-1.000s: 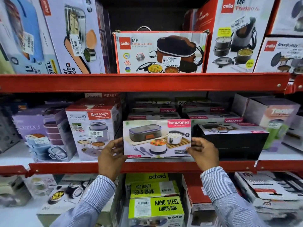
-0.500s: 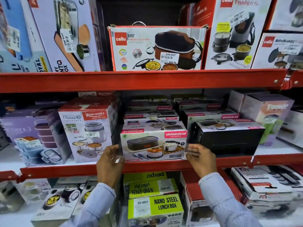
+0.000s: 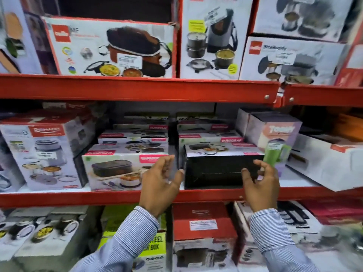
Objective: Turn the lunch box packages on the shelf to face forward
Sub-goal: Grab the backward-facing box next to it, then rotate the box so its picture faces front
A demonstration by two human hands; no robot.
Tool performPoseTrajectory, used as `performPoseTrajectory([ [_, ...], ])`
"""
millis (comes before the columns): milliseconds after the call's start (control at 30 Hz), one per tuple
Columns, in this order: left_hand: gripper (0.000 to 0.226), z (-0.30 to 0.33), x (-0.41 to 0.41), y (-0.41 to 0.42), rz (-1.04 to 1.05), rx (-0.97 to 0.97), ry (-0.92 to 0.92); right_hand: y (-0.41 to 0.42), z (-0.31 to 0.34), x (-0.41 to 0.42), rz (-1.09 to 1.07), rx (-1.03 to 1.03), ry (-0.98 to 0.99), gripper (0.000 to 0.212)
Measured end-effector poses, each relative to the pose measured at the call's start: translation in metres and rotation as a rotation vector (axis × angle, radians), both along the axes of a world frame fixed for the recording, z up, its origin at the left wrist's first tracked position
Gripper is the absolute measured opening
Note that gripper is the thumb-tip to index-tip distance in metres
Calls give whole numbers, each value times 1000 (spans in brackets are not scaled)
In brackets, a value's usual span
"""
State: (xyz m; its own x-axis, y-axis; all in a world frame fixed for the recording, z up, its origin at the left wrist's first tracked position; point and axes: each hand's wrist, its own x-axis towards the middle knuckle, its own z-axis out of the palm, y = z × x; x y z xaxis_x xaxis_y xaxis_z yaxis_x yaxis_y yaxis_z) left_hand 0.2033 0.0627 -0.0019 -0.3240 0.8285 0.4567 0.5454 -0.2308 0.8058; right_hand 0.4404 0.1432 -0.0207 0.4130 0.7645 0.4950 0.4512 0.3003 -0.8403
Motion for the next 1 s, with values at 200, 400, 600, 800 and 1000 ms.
performPoseTrajectory([
  [200, 82, -2, 44, 39, 84, -251, 52, 36, 16, 47, 184, -270, 6, 63],
  [400, 86, 1, 47, 45, 91, -221, -209, 46, 27, 64, 380, -343, 112, 66],
  [600, 49, 38, 48, 15, 173, 29, -336, 46, 44, 81, 524, -305, 302, 52],
  [800, 36, 50, 38, 12, 216, 63, -361, 47, 54, 82, 581, -202, 329, 10],
  [1000, 47, 19, 31, 24, 175, -64, -191, 60, 24, 82, 584, -241, 155, 56],
])
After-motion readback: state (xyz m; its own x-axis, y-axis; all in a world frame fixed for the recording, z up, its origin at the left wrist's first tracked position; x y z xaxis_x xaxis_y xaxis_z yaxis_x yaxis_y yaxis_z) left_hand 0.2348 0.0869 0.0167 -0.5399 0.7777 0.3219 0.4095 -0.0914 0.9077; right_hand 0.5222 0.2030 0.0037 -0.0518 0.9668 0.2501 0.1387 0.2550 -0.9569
